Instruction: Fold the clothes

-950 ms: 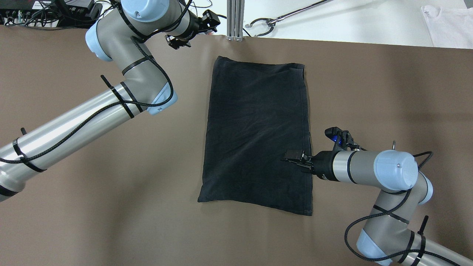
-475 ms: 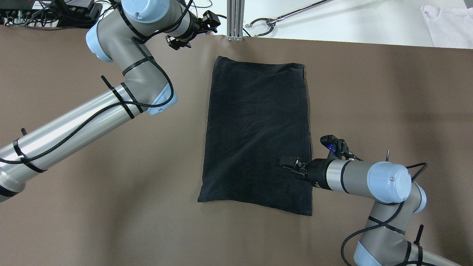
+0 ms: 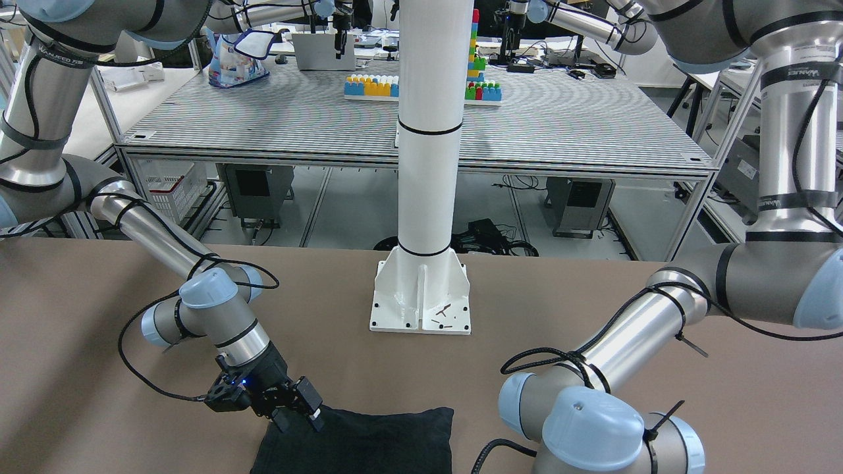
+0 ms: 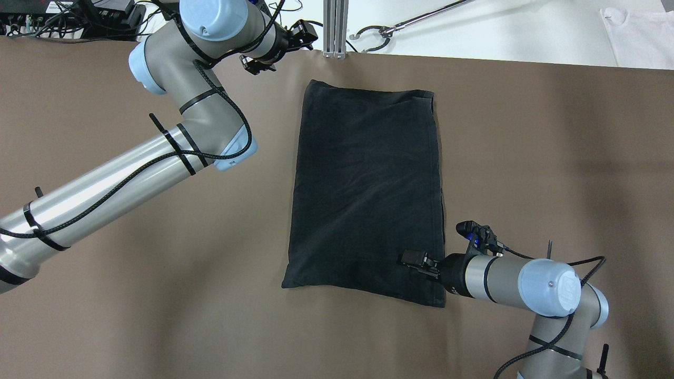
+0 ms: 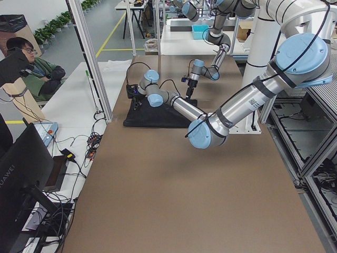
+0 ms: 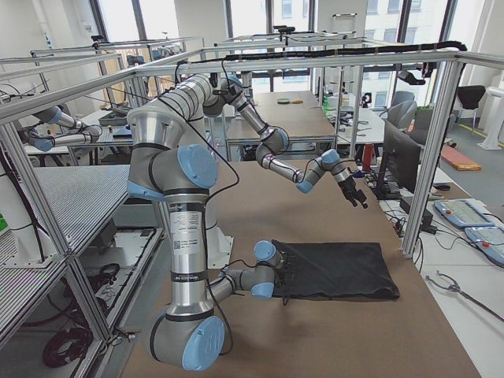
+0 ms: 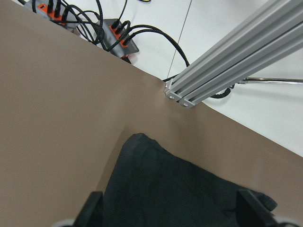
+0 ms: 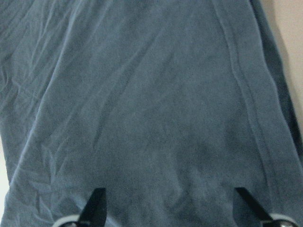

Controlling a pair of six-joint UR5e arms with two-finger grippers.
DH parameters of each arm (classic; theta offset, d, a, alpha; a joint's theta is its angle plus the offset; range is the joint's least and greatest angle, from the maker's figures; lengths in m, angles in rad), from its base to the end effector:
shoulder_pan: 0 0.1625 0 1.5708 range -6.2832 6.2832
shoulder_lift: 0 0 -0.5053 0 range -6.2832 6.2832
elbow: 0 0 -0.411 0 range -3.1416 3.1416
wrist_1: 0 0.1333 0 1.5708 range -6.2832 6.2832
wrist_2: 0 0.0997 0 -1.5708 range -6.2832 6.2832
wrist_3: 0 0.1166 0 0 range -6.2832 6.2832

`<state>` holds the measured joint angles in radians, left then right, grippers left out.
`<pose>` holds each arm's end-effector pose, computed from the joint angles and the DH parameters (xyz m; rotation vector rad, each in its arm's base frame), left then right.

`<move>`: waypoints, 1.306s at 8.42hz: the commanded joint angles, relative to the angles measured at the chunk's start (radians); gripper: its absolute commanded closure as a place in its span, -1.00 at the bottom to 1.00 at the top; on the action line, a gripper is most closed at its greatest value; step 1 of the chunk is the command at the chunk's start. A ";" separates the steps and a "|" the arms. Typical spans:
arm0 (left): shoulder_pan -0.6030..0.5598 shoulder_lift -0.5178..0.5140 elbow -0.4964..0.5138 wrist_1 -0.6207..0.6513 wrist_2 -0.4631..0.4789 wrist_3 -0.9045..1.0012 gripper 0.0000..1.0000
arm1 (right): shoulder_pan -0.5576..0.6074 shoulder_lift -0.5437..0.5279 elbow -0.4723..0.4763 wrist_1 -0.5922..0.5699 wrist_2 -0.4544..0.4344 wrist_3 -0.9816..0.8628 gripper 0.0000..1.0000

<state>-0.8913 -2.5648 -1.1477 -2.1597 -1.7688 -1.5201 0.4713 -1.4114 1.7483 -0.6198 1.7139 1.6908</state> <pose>0.4885 -0.7803 0.1702 0.3752 1.1302 -0.6266 -0.4876 -0.3794 0.4620 0.1047 -1.2978 0.4142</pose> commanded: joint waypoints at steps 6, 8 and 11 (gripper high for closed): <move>0.002 0.000 0.000 0.000 0.002 0.004 -1.00 | -0.118 0.017 -0.027 -0.015 -0.131 -0.008 -0.88; 0.003 -0.002 0.000 0.000 0.002 0.004 -1.00 | -0.115 0.025 -0.021 -0.020 -0.129 0.006 0.67; 0.006 -0.003 0.000 0.001 0.002 0.004 -1.00 | -0.099 0.048 -0.021 -0.020 -0.126 0.009 1.00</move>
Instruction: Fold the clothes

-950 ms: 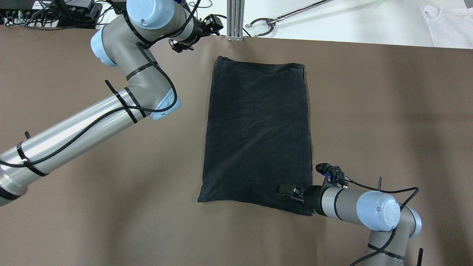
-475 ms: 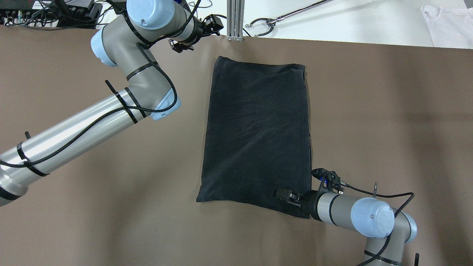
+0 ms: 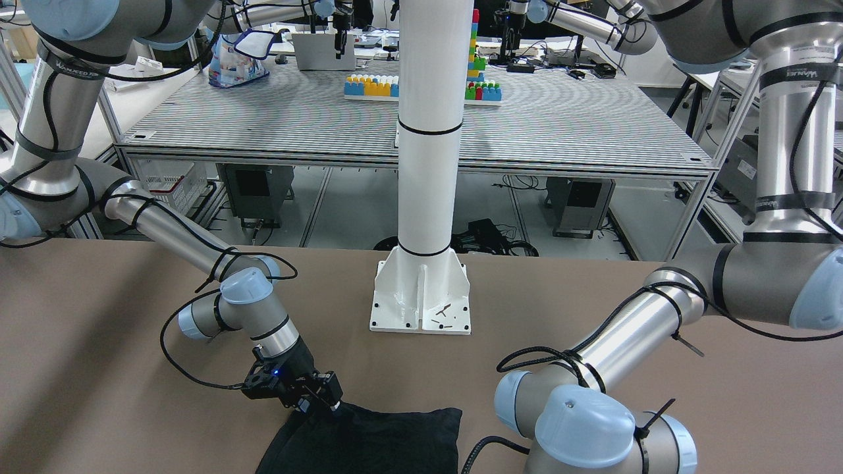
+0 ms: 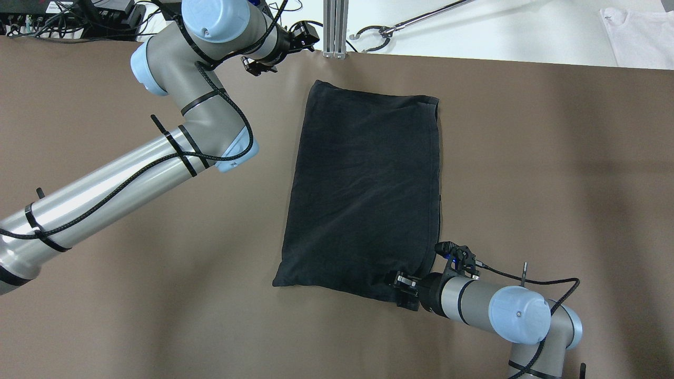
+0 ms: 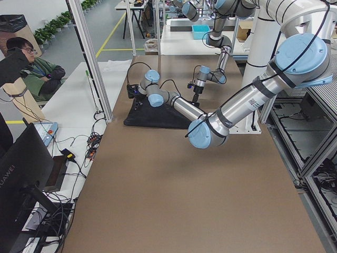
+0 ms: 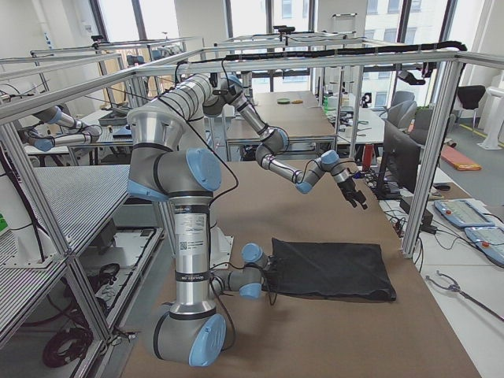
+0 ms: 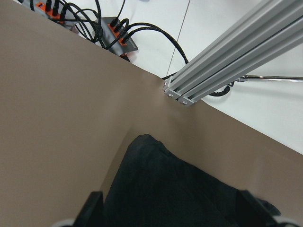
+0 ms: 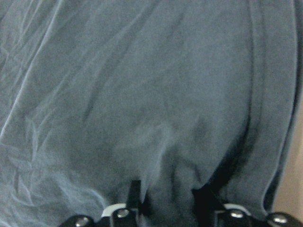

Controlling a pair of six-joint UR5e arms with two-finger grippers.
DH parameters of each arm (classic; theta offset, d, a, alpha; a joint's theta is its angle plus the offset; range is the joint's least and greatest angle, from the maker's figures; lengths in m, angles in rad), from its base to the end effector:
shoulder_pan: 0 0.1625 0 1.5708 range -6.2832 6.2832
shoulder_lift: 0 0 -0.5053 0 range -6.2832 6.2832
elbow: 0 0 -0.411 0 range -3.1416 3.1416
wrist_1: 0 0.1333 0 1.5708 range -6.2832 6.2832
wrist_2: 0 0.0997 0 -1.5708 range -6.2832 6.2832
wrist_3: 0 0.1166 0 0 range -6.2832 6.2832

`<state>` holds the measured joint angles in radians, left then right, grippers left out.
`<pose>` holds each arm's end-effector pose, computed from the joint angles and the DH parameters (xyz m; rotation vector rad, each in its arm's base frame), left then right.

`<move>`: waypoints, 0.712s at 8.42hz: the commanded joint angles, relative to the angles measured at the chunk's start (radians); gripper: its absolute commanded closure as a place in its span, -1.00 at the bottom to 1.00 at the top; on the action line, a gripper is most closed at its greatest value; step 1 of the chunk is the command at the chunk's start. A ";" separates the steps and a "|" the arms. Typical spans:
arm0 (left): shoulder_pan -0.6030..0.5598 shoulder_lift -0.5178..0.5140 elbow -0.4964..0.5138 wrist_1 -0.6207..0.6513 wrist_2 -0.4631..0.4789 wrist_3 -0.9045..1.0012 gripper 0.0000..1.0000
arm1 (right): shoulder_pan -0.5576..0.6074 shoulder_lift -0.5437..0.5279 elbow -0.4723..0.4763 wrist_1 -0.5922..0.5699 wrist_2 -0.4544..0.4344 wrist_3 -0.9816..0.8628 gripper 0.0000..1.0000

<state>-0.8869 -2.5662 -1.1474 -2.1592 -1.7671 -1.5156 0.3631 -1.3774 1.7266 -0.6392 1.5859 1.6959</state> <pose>0.4919 -0.7784 0.1692 0.3768 1.1296 -0.6197 -0.5362 -0.3444 0.4556 0.1403 -1.2840 0.4094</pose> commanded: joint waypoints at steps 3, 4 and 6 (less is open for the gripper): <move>0.002 0.000 -0.002 -0.002 -0.002 -0.003 -1.00 | 0.025 0.024 0.010 0.004 0.005 0.041 1.00; 0.002 0.000 -0.009 -0.004 -0.003 -0.011 -1.00 | 0.039 0.023 0.033 0.004 0.009 0.039 1.00; 0.018 0.027 -0.120 0.005 -0.015 -0.114 -1.00 | 0.042 0.024 0.048 0.009 0.023 0.028 1.00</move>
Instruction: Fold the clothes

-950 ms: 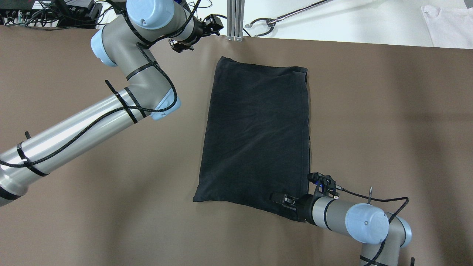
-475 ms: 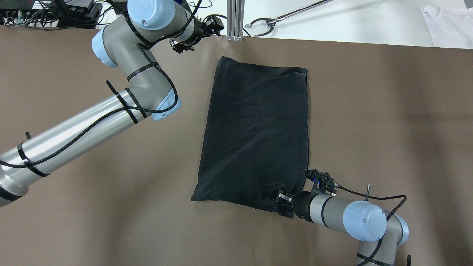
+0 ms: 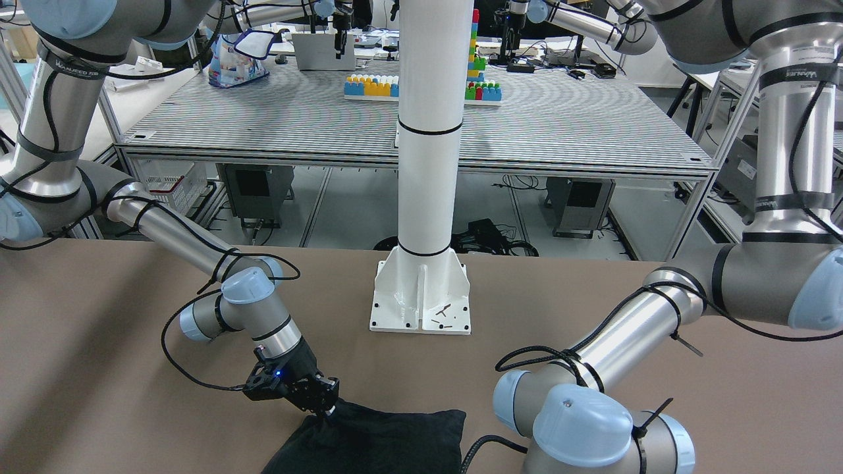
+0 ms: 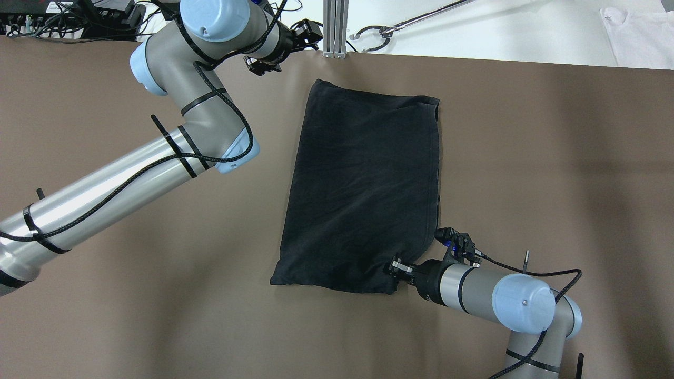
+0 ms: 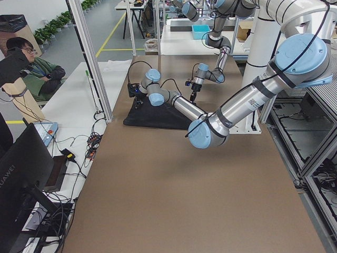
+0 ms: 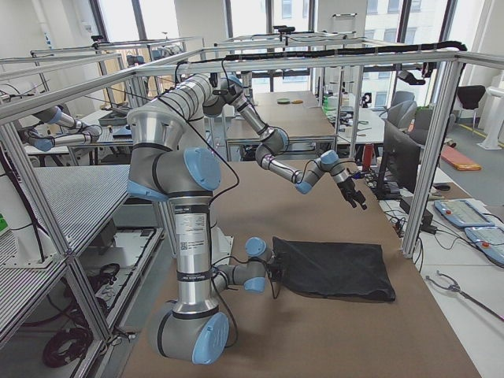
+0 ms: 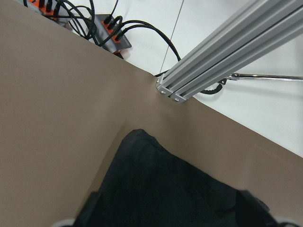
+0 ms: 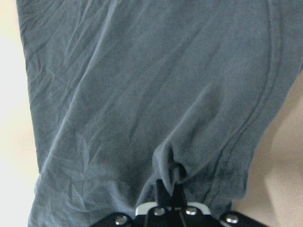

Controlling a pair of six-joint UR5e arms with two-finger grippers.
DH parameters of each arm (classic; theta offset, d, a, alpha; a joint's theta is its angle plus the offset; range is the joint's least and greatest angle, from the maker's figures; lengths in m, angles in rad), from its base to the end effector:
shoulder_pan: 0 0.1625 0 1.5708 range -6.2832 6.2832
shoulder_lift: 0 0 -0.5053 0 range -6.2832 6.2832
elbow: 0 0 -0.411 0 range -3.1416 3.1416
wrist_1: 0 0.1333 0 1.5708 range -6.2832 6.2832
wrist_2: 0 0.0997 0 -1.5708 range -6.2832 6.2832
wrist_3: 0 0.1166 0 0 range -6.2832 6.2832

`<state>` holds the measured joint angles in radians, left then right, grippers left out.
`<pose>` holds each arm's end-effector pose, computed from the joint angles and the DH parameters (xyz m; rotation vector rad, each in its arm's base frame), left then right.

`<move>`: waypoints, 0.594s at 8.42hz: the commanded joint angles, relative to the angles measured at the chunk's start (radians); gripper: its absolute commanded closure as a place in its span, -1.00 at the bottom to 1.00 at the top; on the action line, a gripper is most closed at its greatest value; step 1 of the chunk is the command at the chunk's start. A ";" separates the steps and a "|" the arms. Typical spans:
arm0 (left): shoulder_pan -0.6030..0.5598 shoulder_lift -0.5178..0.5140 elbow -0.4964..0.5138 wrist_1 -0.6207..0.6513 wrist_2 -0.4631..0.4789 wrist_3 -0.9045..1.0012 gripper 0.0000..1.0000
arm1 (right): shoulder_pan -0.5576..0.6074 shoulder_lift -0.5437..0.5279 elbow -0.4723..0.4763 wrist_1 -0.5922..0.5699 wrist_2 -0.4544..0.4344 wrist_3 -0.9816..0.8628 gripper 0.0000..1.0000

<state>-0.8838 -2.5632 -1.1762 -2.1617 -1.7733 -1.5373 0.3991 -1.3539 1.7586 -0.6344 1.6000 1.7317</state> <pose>0.4897 -0.7701 0.1575 0.3715 1.1621 -0.6246 -0.5233 -0.3617 0.4236 0.1362 -1.3485 0.4531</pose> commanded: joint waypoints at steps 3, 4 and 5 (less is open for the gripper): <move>0.158 0.121 -0.328 0.148 0.067 -0.253 -1.00 | 0.006 0.001 0.019 0.002 0.009 -0.014 1.00; 0.240 0.252 -0.476 0.138 0.133 -0.265 -1.00 | 0.006 0.001 0.019 0.001 0.009 -0.017 1.00; 0.293 0.397 -0.611 0.034 0.153 -0.289 -1.00 | 0.006 0.001 0.019 0.001 0.009 -0.017 1.00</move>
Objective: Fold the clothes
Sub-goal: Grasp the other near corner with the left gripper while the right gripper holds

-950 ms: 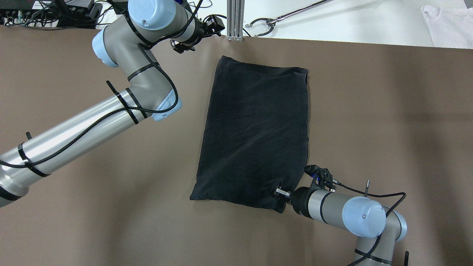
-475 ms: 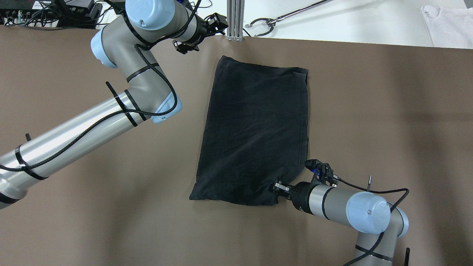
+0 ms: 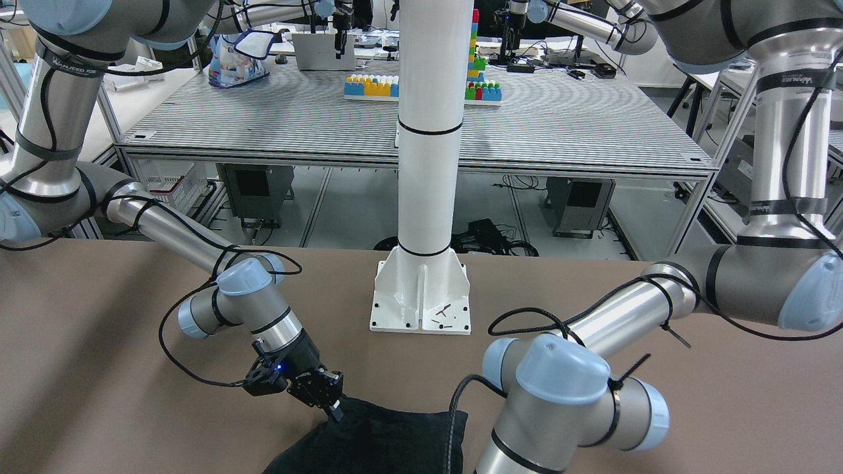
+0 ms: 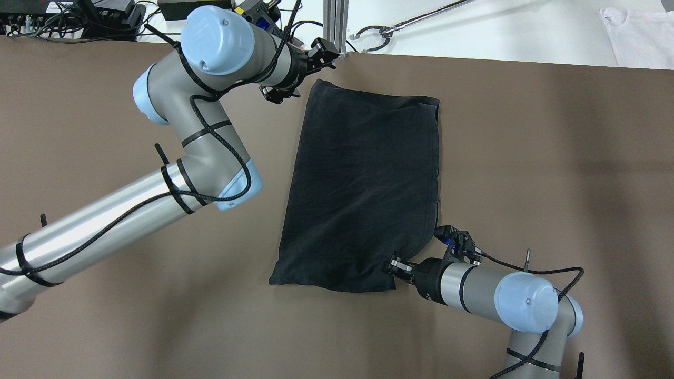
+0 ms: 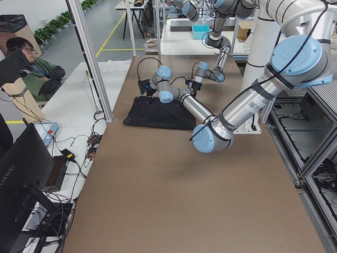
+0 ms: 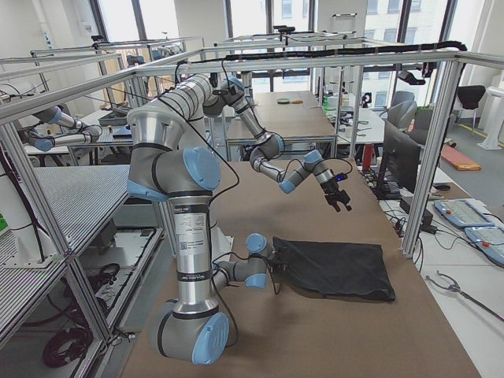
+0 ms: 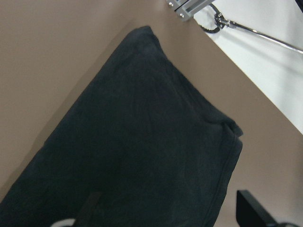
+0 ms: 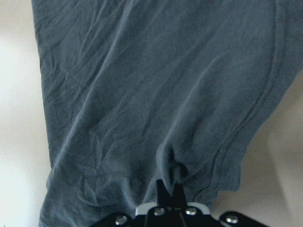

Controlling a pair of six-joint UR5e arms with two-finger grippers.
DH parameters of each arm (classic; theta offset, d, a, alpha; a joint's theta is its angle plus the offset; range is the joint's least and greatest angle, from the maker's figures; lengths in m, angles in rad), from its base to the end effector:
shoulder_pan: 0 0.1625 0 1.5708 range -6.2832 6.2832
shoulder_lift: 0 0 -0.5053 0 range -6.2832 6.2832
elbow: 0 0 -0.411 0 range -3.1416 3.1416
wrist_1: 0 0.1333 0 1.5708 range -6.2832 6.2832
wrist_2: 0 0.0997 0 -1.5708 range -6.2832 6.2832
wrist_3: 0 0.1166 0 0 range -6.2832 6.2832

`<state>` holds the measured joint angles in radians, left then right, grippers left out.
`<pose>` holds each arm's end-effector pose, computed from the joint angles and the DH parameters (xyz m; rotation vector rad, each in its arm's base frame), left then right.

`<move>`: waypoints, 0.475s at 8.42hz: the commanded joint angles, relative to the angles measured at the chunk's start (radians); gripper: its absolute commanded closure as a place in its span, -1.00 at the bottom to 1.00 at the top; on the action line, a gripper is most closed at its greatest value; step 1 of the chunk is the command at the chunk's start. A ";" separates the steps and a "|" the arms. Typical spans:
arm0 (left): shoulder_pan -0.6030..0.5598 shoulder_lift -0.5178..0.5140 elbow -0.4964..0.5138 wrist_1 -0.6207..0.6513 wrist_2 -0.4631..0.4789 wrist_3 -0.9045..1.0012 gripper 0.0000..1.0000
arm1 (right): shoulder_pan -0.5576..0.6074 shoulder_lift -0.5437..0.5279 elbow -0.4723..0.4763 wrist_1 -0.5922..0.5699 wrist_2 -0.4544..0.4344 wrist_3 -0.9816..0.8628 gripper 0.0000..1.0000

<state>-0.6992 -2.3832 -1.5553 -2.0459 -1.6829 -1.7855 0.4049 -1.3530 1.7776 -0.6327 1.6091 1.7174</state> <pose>0.5304 -0.6032 0.1549 0.2165 1.2889 -0.7131 -0.5175 -0.3620 0.4131 0.1450 -1.3686 0.4366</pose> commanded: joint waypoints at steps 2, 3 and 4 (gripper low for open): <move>0.195 0.318 -0.299 -0.120 0.153 -0.087 -1.00 | -0.003 0.000 0.002 -0.001 0.005 -0.002 1.00; 0.257 0.337 -0.293 -0.125 0.220 -0.084 -1.00 | -0.004 0.002 0.002 -0.001 0.006 -0.002 1.00; 0.315 0.399 -0.289 -0.202 0.297 -0.081 -1.00 | -0.006 0.000 0.000 -0.001 0.006 -0.005 1.00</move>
<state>-0.4929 -2.0721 -1.8373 -2.1658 -1.5169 -1.8638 0.4019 -1.3523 1.7789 -0.6335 1.6138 1.7148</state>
